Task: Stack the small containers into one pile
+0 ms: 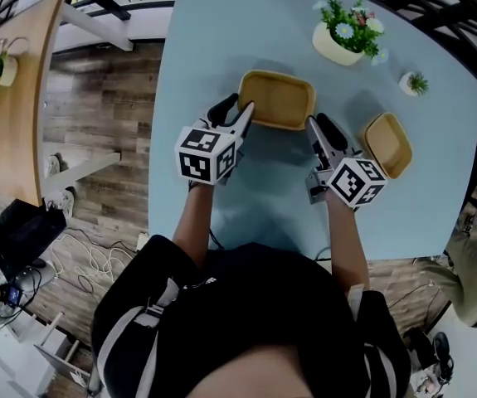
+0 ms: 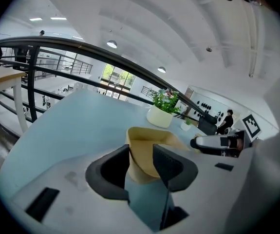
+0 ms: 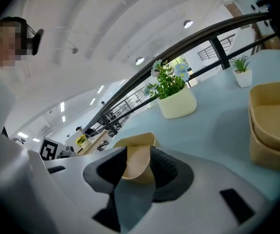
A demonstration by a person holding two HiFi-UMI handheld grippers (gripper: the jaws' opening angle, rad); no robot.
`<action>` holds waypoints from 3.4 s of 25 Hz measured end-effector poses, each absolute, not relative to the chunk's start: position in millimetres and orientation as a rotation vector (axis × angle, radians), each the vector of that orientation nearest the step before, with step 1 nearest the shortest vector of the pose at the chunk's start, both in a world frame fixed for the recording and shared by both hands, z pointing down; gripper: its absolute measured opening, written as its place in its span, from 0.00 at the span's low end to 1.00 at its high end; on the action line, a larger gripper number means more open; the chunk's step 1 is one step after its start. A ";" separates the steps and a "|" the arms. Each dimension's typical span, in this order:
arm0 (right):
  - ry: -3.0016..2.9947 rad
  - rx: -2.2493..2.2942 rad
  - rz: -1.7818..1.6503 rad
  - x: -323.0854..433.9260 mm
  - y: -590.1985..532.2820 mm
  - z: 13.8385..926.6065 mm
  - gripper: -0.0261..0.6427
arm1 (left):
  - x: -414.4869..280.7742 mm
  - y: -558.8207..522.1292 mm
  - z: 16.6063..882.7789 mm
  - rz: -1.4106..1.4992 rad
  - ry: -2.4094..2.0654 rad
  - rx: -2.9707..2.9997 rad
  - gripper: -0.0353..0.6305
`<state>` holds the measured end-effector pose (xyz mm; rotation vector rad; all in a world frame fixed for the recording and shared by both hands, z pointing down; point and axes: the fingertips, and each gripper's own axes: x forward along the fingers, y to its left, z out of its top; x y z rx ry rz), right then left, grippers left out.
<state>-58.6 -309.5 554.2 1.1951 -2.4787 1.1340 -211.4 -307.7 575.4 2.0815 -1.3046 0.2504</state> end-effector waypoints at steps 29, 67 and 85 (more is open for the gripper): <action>-2.517 1.221 1.168 -50.3 -259.6 528.6 0.27 | -191.4 -286.2 538.6 0.253 -1.287 2.162 0.25; -2.694 1.429 1.201 176.3 -236.1 468.3 0.25 | 45.5 -305.9 492.7 0.387 -1.238 2.335 0.25; -2.604 1.555 1.219 224.2 -236.5 488.9 0.25 | 106.4 -325.6 515.9 0.518 -1.127 2.396 0.25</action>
